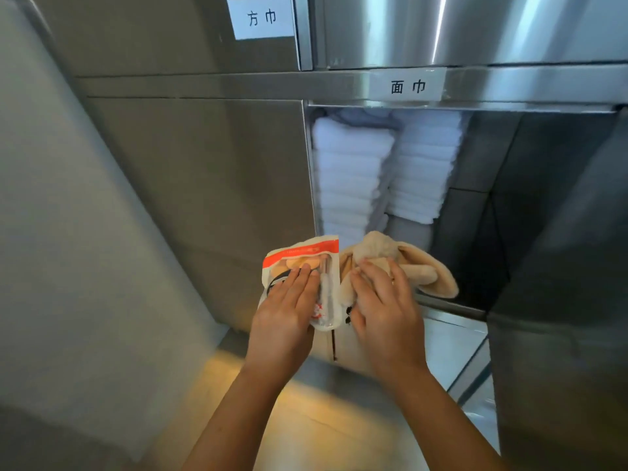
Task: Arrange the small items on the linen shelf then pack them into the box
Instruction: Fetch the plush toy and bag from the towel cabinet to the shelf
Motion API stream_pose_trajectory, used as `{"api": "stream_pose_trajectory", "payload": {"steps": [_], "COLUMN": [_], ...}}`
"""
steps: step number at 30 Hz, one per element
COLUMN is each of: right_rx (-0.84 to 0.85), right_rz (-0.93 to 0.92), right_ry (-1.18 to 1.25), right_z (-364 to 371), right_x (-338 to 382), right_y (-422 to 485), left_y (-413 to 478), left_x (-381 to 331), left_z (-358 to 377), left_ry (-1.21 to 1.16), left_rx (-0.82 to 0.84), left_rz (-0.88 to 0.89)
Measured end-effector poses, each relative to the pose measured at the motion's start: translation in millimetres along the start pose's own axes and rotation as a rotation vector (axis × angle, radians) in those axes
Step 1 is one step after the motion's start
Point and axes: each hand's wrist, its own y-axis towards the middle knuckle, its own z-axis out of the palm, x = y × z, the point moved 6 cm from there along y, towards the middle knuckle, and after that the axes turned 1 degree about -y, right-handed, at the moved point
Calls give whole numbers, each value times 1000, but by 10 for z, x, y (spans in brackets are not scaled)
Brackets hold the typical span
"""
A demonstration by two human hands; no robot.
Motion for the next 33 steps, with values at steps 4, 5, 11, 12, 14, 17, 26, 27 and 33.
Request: {"api": "stream_pose_trajectory", "payload": {"steps": [4, 5, 11, 12, 14, 17, 26, 27, 33], "right_rx": [-31, -52, -74, -73, -64, -37, -15, -19, -39], "right_rz": [-58, -69, -124, -126, -131, -142, -166, -166, -233], "right_ry": [17, 22, 18, 14, 10, 15, 76, 90, 153], "right_z": [-185, -249, -578, -628, -718, -829, -1185, -1232, -1471], "right_x": [279, 359, 749, 795, 878, 968, 944, 910, 694], "right_y": [-148, -189, -510, -569, -684, -837, -1123, -1141, -1257], "left_y": [-239, -299, -709, -781, -921, -1117, -1357, -1357, -1433], "left_x": [18, 12, -70, -91, -138, -220, -583, -643, -1053], "left_z": [-337, -414, -789, -835, -917, -1016, -1256, -1271, -1338], "left_ry": [38, 49, 64, 59, 50, 44, 93, 108, 169], "left_rx": [18, 13, 17, 21, 28, 50, 64, 55, 35], "left_rz": [-55, -63, -86, -90, -98, -110, -135, -133, -172]}}
